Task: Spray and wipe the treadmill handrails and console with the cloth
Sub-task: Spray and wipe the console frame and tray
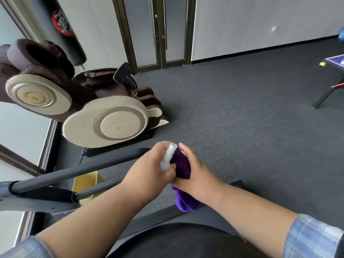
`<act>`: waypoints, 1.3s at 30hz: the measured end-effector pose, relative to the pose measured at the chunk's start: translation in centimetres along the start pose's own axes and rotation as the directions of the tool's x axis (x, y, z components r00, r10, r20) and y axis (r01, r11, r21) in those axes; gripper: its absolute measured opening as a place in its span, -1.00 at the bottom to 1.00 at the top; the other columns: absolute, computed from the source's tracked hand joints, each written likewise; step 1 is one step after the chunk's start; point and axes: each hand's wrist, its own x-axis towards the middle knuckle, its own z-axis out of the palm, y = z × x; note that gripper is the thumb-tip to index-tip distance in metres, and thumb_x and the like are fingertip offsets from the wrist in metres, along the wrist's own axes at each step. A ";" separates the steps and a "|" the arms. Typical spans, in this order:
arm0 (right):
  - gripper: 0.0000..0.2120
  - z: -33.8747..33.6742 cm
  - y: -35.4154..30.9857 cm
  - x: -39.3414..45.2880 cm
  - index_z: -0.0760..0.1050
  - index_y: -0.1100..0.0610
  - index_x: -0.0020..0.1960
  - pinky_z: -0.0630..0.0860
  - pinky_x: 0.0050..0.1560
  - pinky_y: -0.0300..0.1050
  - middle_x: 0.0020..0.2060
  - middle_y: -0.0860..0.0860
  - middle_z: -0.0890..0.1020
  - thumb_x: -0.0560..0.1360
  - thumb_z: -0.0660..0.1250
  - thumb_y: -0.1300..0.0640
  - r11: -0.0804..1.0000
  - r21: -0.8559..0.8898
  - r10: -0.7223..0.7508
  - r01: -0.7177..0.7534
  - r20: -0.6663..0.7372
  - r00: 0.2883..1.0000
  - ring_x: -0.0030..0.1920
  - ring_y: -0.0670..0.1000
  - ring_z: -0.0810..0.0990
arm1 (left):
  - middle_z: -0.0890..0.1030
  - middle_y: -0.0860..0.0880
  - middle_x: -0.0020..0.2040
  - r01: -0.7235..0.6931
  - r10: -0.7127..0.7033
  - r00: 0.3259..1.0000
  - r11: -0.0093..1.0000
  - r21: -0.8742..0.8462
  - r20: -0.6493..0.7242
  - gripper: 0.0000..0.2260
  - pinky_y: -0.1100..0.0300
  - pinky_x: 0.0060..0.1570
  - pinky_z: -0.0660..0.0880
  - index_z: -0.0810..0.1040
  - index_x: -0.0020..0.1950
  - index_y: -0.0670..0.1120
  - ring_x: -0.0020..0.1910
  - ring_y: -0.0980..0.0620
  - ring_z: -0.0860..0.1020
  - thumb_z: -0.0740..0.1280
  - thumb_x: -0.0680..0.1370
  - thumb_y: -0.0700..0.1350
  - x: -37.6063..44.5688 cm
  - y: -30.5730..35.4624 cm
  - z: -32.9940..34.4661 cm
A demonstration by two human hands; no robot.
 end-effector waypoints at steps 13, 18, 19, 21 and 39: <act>-0.07 -7.9 2.9 8.2 0.01 -0.24 0.57 0.29 0.20 -0.35 0.45 -0.14 0.40 0.40 0.51 -0.17 0.986 -0.164 -0.057 0.014 -0.261 0.964 0.36 -0.15 0.41 | 0.49 0.47 0.05 -0.142 0.146 0.988 0.987 -0.070 0.049 -0.53 0.35 -0.17 0.42 0.27 0.10 0.53 -0.01 0.35 0.53 0.40 0.49 -0.01 13.2 -0.6 3.1; -0.15 -12.3 5.5 12.7 0.09 -0.17 0.56 0.16 0.20 -0.52 0.44 -0.05 0.43 0.43 0.52 -0.07 0.968 -0.226 -0.162 0.110 -0.226 0.961 0.35 -0.16 0.35 | 0.52 0.45 0.02 -0.134 0.135 0.991 0.987 -0.085 0.011 -0.55 0.56 -0.20 0.39 0.30 0.09 0.54 -0.04 0.36 0.55 0.40 0.48 0.01 18.4 -0.4 5.7; -0.17 -13.3 6.3 13.7 0.11 -0.16 0.56 0.20 0.25 -0.47 0.43 -0.04 0.43 0.45 0.51 -0.06 0.966 -0.231 -0.170 0.119 -0.217 0.961 0.36 -0.14 0.35 | 0.51 0.46 0.02 -0.139 0.139 0.990 0.988 -0.069 0.005 -0.51 0.56 -0.20 0.38 0.29 0.09 0.54 -0.05 0.38 0.54 0.42 0.50 -0.02 19.8 -0.3 6.6; -0.22 -15.8 8.2 15.7 0.15 -0.09 0.57 0.25 0.33 -0.32 0.43 0.00 0.43 0.48 0.48 -0.04 0.961 -0.247 -0.175 0.124 -0.195 0.965 0.38 -0.08 0.36 | 0.51 0.45 0.01 -0.117 0.116 0.993 0.992 -0.051 -0.018 -0.48 0.51 -0.27 0.41 0.28 0.10 0.55 -0.12 0.37 0.56 0.44 0.52 -0.04 22.5 0.1 8.5; -0.32 -33.2 14.3 39.3 0.22 -0.12 0.54 0.35 0.33 -0.11 0.41 0.03 0.43 0.51 0.43 -0.04 0.901 -0.375 -0.239 0.218 -0.010 0.971 0.38 0.06 0.42 | 0.58 0.34 -0.13 0.173 -0.222 0.932 0.967 -0.186 -0.287 -0.75 0.49 -0.27 0.41 0.36 0.02 0.25 -0.20 0.29 0.55 0.44 0.53 0.05 46.5 -1.7 17.5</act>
